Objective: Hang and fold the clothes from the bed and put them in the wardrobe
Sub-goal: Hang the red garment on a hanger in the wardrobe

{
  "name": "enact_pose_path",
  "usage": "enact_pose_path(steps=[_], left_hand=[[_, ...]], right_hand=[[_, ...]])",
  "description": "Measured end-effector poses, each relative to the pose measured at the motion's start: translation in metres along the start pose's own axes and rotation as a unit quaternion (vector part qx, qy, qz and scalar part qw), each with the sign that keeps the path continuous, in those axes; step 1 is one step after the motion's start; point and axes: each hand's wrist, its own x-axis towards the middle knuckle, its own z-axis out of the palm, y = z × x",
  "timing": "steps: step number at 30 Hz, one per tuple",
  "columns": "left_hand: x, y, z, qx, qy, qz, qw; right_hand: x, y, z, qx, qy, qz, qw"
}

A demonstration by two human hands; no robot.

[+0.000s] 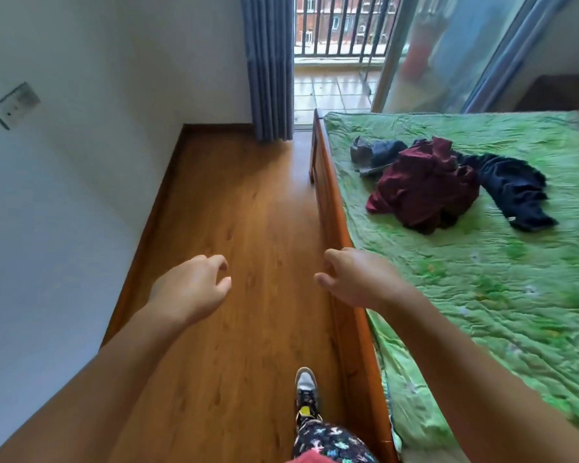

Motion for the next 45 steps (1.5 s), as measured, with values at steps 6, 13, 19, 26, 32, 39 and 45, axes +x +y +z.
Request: enact_pose_path(steps=[6, 13, 19, 26, 32, 39, 45], left_hand=[[0.112, 0.049, -0.015, 0.015, 0.006, 0.057, 0.998], [0.249, 0.120, -0.038, 0.024, 0.013, 0.094, 0.995], [0.345, 0.183, -0.052, 0.036, -0.004, 0.138, 0.990], [0.461, 0.236, -0.036, 0.037, -0.041, 0.239, 0.969], [0.579, 0.262, -0.029, 0.053, -0.087, 0.327, 0.940], [0.701, 0.279, -0.041, 0.083, -0.127, 0.406, 0.901], [0.767, 0.308, -0.026, 0.100, -0.169, 0.467, 0.862]], right_hand=[[0.066, 0.063, -0.023, 0.026, 0.005, 0.065, 0.998], [0.165, 0.139, -0.074, 0.036, 0.027, 0.099, 0.994], [0.208, 0.202, -0.103, 0.052, 0.022, 0.157, 0.986], [0.256, 0.263, -0.106, 0.081, 0.014, 0.257, 0.963], [0.334, 0.293, -0.118, 0.104, 0.017, 0.332, 0.937], [0.432, 0.307, -0.145, 0.129, 0.015, 0.396, 0.909], [0.476, 0.325, -0.142, 0.166, -0.002, 0.449, 0.878]])
